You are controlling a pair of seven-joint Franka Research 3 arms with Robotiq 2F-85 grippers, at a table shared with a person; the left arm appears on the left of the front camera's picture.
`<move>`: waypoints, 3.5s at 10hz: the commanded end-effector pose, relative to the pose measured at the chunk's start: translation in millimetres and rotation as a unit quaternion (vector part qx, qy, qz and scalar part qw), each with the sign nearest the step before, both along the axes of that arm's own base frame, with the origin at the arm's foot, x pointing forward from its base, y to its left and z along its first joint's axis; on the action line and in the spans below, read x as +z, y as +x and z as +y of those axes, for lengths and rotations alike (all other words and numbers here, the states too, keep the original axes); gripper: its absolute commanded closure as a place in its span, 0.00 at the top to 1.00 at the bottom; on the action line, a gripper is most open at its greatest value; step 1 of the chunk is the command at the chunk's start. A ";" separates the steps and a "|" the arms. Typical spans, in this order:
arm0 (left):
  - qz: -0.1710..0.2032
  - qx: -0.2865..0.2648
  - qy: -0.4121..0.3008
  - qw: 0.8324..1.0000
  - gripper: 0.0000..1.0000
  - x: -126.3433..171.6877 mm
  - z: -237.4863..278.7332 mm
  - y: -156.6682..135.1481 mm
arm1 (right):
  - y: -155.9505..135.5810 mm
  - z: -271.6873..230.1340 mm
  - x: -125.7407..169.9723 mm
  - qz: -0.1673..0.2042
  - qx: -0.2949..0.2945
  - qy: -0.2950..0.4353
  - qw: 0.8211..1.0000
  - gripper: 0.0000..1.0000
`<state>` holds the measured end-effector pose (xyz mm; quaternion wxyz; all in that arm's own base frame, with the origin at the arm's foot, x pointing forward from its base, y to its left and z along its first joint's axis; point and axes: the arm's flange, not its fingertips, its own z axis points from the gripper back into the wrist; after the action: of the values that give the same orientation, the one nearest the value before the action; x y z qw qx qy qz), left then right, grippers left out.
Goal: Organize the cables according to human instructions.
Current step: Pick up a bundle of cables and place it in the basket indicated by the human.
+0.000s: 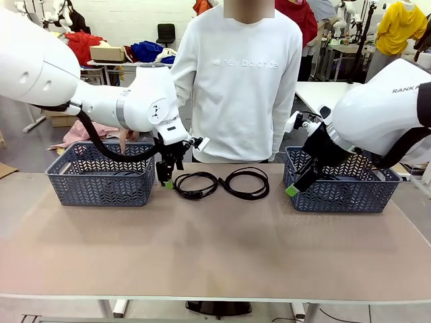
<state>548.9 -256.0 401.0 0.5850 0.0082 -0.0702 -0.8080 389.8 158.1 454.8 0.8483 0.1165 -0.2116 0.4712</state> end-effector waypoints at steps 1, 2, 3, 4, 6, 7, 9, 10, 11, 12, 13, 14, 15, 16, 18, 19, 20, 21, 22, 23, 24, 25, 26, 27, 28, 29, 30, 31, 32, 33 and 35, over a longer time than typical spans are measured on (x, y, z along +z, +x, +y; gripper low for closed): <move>-0.011 -0.050 0.011 0.999 1.00 -15.6 -5.4 19.6 | 0.0 -0.6 0.4 -0.001 -0.002 0.001 1.000 1.00; -0.011 -0.066 0.021 0.998 1.00 -23.1 -7.8 28.1 | 0.0 -0.6 0.4 -0.001 -0.002 0.001 1.000 1.00; -0.013 -0.080 0.031 0.996 1.00 -29.9 -9.9 36.7 | 0.0 -0.6 0.4 -0.001 -0.002 0.001 1.000 1.00; -0.015 -0.088 0.039 0.995 1.00 -36.7 -11.5 44.9 | 0.0 -0.6 0.4 -0.001 -0.002 0.001 1.000 1.00; -0.008 -0.094 0.045 0.995 1.00 -49.0 -14.4 59.4 | 0.0 -0.6 0.4 -0.001 -0.002 0.001 1.000 1.00; -0.005 -0.099 0.047 0.994 1.00 -54.3 -15.4 63.8 | 0.0 -0.6 0.4 -0.001 -0.002 0.001 1.000 1.00; -0.003 -0.101 0.048 0.994 1.00 -61.9 -16.5 69.4 | 0.0 -0.6 0.4 -0.001 -0.002 0.001 1.000 1.00; -0.001 -0.103 0.050 0.993 1.00 -64.9 -16.4 72.1 | 0.0 -0.6 0.4 -0.001 -0.002 0.001 1.000 1.00; 0.000 -0.105 0.055 0.993 1.00 -67.0 -16.0 73.0 | 0.0 -0.6 0.4 -0.001 -0.002 0.001 1.000 1.00; 0.003 -0.107 0.055 0.993 1.00 -69.5 -15.0 73.0 | 0.0 -0.6 0.4 -0.001 -0.002 0.001 1.000 1.00; 0.006 -0.110 0.055 0.992 1.00 -72.1 -14.1 73.0 | 0.0 -0.6 0.4 -0.001 -0.002 0.001 1.000 1.00; 0.004 -0.121 0.051 0.991 1.00 -73.4 -14.0 72.9 | 0.0 -0.6 0.4 -0.001 -0.002 0.001 1.000 1.00; 0.003 -0.131 0.050 0.990 1.00 -73.8 -15.0 73.5 | 0.0 -0.6 0.4 -0.001 -0.002 0.001 1.000 1.00; 0.005 -0.133 0.047 0.990 1.00 -74.3 -15.5 73.3 | 0.0 -0.6 0.4 -0.001 -0.002 0.001 1.000 1.00; 0.012 -0.138 0.049 0.989 1.00 -80.1 -16.3 74.2 | 0.0 -0.6 0.4 -0.001 -0.002 0.001 1.000 1.00; 0.014 -0.140 0.050 0.989 1.00 -81.2 -16.2 74.7 | 0.0 -0.6 0.4 -0.001 -0.002 0.001 1.000 1.00; 0.016 -0.142 0.052 0.988 1.00 -81.7 -15.6 75.4 | 0.0 -0.6 0.4 -0.001 -0.002 0.001 1.000 1.00; 0.017 -0.142 0.053 0.988 1.00 -82.2 -14.9 76.2 | 0.0 -0.6 0.4 -0.001 -0.002 0.001 1.000 1.00; 0.018 -0.139 0.053 0.989 1.00 -82.9 -14.7 76.9 | 0.0 -0.6 0.4 -0.001 -0.002 0.001 1.000 1.00; 0.020 -0.137 0.052 0.989 1.00 -83.4 -14.7 77.1 | 0.0 -0.6 0.4 -0.001 -0.002 0.001 1.000 1.00; 0.022 -0.141 0.058 0.988 1.00 -84.2 -14.3 76.8 | 0.0 -0.6 0.4 -0.001 -0.002 0.001 1.000 1.00; 0.025 -0.147 0.058 0.987 1.00 -85.2 -14.3 76.9 | 0.0 -0.6 0.4 -0.001 -0.002 0.001 1.000 1.00; 0.031 -0.147 0.058 0.987 1.00 -86.2 -14.5 77.3 | 0.0 -0.6 0.4 -0.001 -0.002 0.001 1.000 1.00; 0.032 -0.148 0.059 0.987 0.86 -87.1 -14.9 77.6 | 0.0 -0.6 0.4 -0.001 -0.002 0.001 1.000 1.00; 0.032 -0.146 0.055 0.987 0.82 -86.4 -14.6 78.1 | 0.0 -0.6 0.4 -0.001 -0.002 0.001 1.000 1.00; 0.032 -0.145 0.054 0.987 0.68 -85.7 -14.2 78.6 | 0.0 -0.6 0.4 -0.001 -0.002 0.001 1.000 1.00; 0.033 -0.144 0.054 0.988 0.65 -86.0 -13.9 78.5 | 0.0 -0.6 0.4 -0.001 -0.002 0.001 1.000 1.00; 0.033 -0.142 0.050 0.988 0.51 -86.4 -13.2 77.9 | 0.0 -0.6 0.4 -0.001 -0.002 0.001 1.000 1.00; 0.035 -0.141 0.047 0.988 0.47 -87.1 -12.9 77.6 | 0.0 -0.6 0.4 -0.001 -0.002 0.001 1.000 1.00; 0.037 -0.141 0.048 0.988 0.33 -87.6 -13.2 77.5 | 0.0 -0.6 0.4 -0.001 -0.002 0.001 1.000 1.00; 0.039 -0.142 0.049 0.988 0.16 -86.3 -12.5 77.1 | 0.0 -0.6 0.4 -0.001 -0.002 0.001 1.000 1.00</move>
<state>624.3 -271.8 314.9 0.4747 0.0068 -0.0096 -0.8801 389.8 158.1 454.8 0.8483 0.1166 -0.2116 0.4712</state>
